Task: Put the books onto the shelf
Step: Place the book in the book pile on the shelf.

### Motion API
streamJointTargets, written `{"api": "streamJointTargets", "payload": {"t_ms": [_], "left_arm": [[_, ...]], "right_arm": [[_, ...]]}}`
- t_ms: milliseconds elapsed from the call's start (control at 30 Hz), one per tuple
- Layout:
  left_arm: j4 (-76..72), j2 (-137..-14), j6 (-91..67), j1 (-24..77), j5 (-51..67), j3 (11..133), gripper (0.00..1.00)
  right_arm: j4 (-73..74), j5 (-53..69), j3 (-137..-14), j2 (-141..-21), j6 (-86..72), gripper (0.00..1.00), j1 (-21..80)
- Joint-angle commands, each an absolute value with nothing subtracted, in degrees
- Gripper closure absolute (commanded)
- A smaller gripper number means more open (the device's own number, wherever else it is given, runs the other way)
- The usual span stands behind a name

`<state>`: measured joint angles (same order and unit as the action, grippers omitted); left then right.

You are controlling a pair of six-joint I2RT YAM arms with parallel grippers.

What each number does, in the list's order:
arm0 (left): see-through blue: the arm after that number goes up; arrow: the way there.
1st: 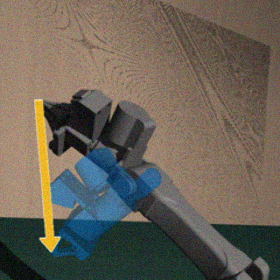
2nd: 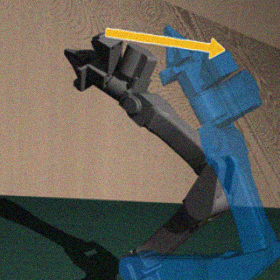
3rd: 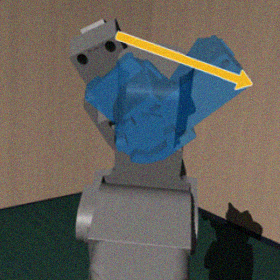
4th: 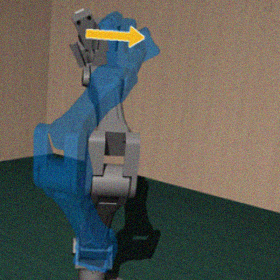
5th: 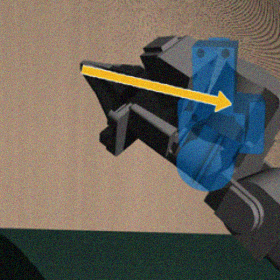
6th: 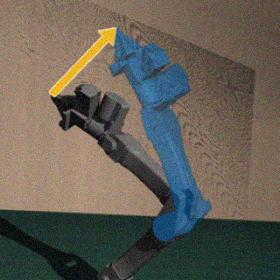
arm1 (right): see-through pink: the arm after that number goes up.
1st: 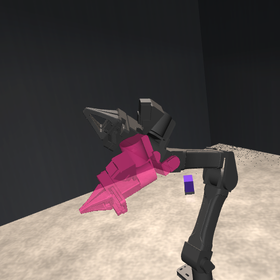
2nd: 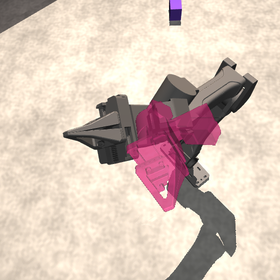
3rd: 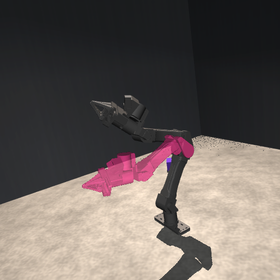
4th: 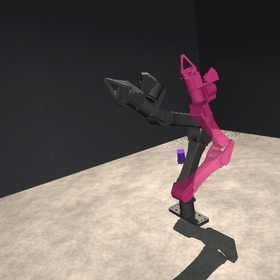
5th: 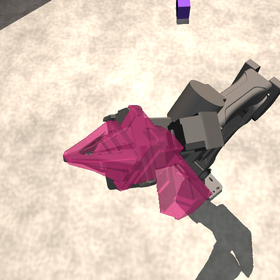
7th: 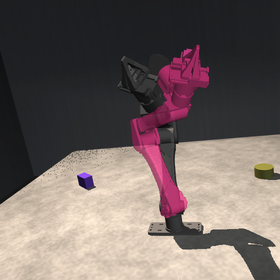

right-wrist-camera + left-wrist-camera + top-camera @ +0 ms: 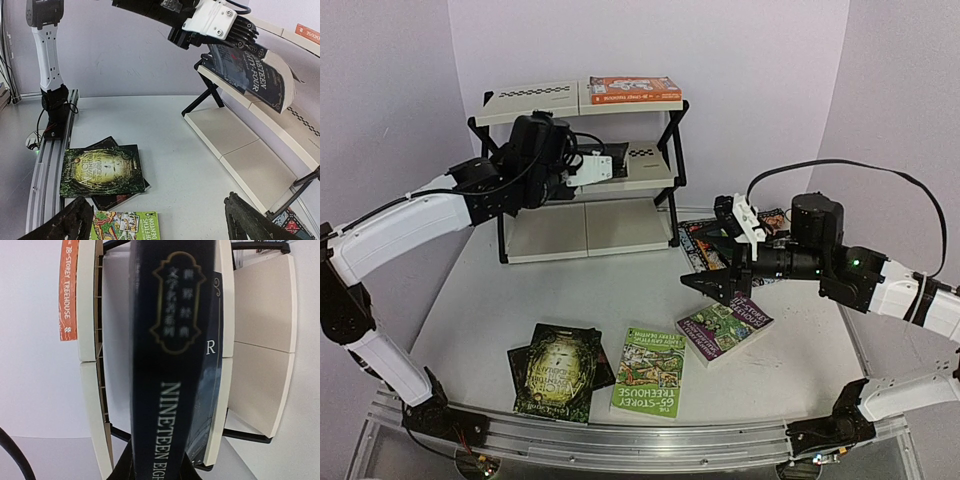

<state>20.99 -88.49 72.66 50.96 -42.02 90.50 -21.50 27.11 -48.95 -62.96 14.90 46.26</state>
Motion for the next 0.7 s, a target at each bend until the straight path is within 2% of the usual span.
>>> {"api": "streamJointTargets", "payload": {"t_ms": [0,233,667], "left_arm": [[12.23,-87.56,76.22,47.17,-41.3,96.42,1.0],[10.78,-88.78,77.58,43.98,-37.65,98.29,1.0],[-5.8,-88.97,84.75,40.58,-35.88,89.25,1.0]], "right_arm": [[-22.55,26.81,-49.75,-61.18,15.46,0.08,46.18],[-22.09,26.73,-50.07,-61.26,15.56,0.09,46.23],[-20.88,26.63,-50.67,-60.82,15.8,0.09,46.19]]}}
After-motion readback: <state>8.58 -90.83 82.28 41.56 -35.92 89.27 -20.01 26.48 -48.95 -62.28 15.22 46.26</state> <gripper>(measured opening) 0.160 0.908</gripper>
